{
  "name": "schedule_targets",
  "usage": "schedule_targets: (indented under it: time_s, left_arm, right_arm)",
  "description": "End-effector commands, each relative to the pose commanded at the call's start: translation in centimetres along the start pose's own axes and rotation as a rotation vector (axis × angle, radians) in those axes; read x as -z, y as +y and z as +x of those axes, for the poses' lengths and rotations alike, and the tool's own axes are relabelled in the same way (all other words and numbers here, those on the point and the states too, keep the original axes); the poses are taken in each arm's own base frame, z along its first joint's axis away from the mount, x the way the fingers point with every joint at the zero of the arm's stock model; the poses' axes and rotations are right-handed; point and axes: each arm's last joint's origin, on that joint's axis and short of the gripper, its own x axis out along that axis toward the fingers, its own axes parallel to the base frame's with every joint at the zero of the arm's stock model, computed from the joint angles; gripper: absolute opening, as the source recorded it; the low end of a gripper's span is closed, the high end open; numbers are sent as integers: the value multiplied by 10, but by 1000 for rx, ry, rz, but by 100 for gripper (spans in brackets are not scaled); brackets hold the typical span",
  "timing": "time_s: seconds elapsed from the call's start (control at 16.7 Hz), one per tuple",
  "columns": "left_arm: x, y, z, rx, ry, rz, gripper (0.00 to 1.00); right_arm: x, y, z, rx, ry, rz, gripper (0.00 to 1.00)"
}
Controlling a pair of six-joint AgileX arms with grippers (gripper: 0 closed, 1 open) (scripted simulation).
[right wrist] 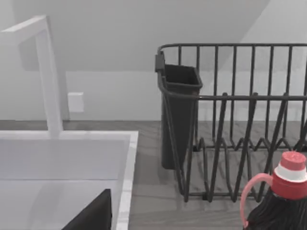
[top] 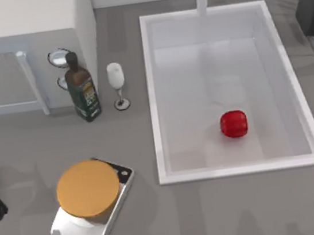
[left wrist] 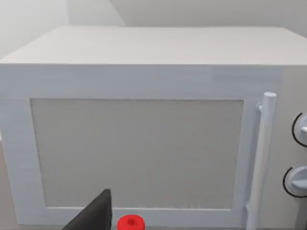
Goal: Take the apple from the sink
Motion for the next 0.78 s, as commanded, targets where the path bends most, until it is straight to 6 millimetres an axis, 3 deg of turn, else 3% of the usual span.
schedule_targets:
  time_s: [0.18, 0.42, 0.6, 0.78]
  left_arm:
    - [0, 0, 0, 0, 0, 0, 100]
    - [0, 0, 0, 0, 0, 0, 100]
    - [0, 0, 0, 0, 0, 0, 100]
    - [0, 0, 0, 0, 0, 0, 100]
  right_arm:
    - [-15, 1, 1, -2, 65, 18, 100]
    - [-54, 3, 12, -5, 234, 60, 100]
    - [-91, 7, 36, -8, 401, 98, 100]
    - [-122, 16, 76, -15, 598, 130, 100]
